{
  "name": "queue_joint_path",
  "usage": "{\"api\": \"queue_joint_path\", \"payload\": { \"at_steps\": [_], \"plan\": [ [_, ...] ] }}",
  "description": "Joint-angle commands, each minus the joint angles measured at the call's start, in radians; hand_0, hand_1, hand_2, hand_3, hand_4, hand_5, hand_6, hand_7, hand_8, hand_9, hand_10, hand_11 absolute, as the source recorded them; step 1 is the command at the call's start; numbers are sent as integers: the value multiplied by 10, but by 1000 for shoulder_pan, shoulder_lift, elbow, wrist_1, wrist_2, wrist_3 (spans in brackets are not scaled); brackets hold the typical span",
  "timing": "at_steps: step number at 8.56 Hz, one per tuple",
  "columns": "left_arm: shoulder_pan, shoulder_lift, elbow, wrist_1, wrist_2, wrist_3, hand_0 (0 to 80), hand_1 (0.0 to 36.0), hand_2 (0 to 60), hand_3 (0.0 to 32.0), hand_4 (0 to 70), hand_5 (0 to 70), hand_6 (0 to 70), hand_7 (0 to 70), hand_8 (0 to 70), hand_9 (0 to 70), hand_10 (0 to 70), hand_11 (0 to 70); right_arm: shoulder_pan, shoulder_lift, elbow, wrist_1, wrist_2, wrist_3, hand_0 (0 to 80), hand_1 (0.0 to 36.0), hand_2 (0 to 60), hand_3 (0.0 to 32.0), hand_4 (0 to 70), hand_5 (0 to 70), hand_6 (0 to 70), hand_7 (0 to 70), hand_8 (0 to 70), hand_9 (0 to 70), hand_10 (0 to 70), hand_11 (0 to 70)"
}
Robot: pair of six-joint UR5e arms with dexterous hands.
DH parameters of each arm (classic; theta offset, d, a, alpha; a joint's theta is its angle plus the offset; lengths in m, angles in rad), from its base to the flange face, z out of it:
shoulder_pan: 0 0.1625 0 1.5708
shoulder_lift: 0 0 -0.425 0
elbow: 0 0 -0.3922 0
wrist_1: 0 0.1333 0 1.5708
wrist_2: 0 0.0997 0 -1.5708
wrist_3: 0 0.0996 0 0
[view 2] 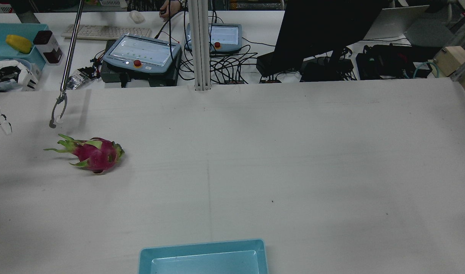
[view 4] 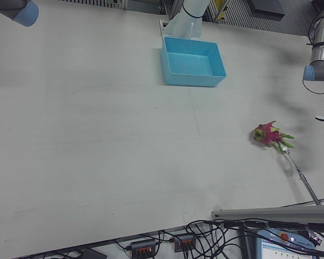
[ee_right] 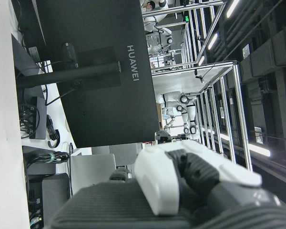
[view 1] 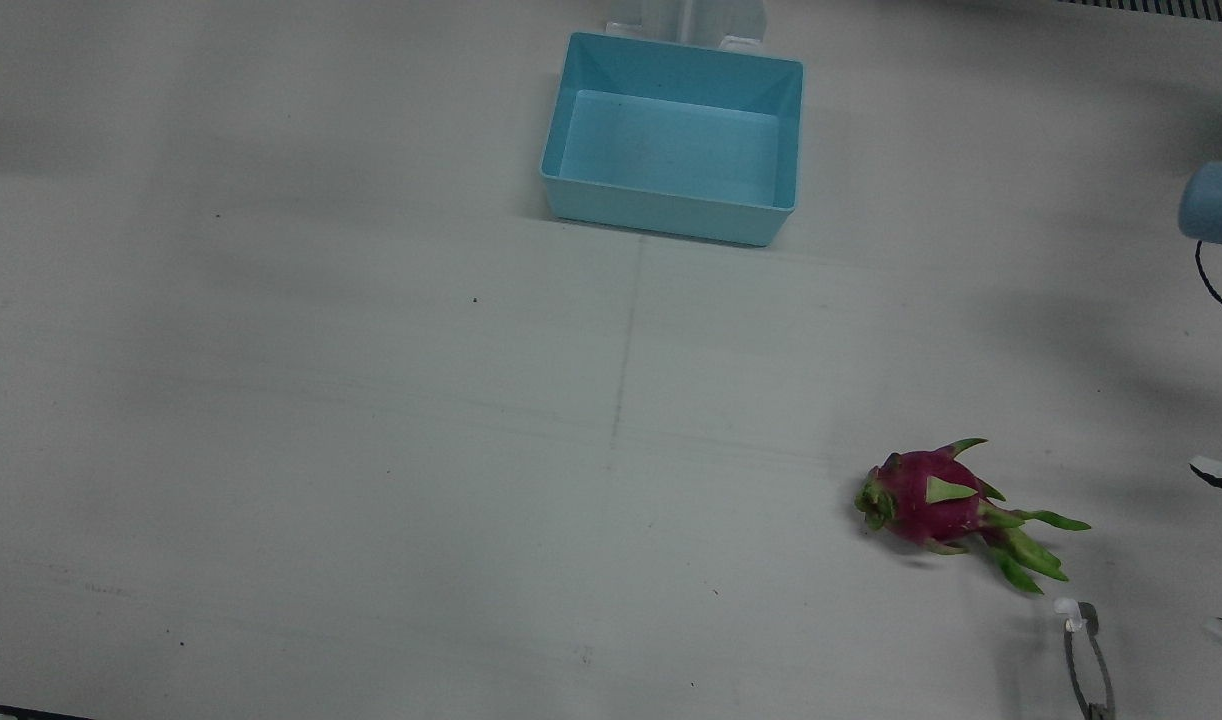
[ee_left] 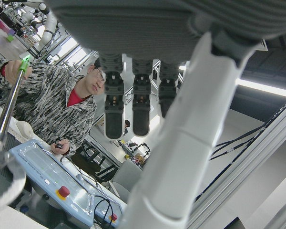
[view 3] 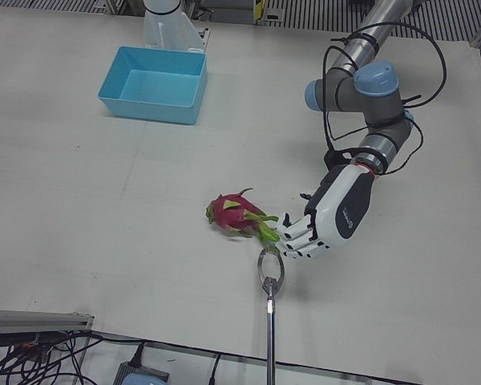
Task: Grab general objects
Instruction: 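Move the left hand down toward the pink dragon fruit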
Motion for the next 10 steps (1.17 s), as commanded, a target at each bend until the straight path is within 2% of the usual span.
{"api": "queue_joint_path", "payload": {
  "at_steps": [1,2,3,5,7,8,9,10],
  "plan": [
    [8,11,-135,159,96,113,800,360,600,0,182,700,368,567,330,356,178,297,1,0,0,-2,0,0,0,0,0,0,0,0,0,0,0,0,0,0],
    [14,9,-135,171,100,151,800,360,600,0,151,700,320,503,309,318,158,271,0,0,0,0,0,0,0,0,0,0,0,0,0,0,0,0,0,0],
    [23,9,-137,181,100,205,800,360,600,0,148,700,310,489,301,306,153,265,0,0,0,0,0,0,0,0,0,0,0,0,0,0,0,0,0,0],
    [92,3,-129,197,84,272,800,360,600,0,113,700,246,398,255,248,119,216,1,0,0,0,0,0,0,0,0,0,0,0,0,0,0,0,0,0],
    [141,0,-135,198,38,299,800,360,600,0,91,700,213,347,235,223,111,204,0,0,-3,1,0,0,0,0,0,0,0,0,0,0,0,0,0,0],
    [170,-1,-137,209,-2,300,800,360,600,0,91,700,213,352,234,222,112,205,-2,0,-4,1,0,0,0,0,0,0,0,0,0,0,0,0,0,0],
    [186,-23,-134,241,-13,308,800,360,600,0,91,700,208,350,229,218,107,198,0,0,-4,1,0,0,0,0,0,0,0,0,0,0,0,0,0,0],
    [204,-78,-132,314,-13,355,800,360,600,0,89,700,205,350,224,214,108,199,0,0,-3,1,0,0,0,0,0,0,0,0,0,0,0,0,0,0]
  ]
}}
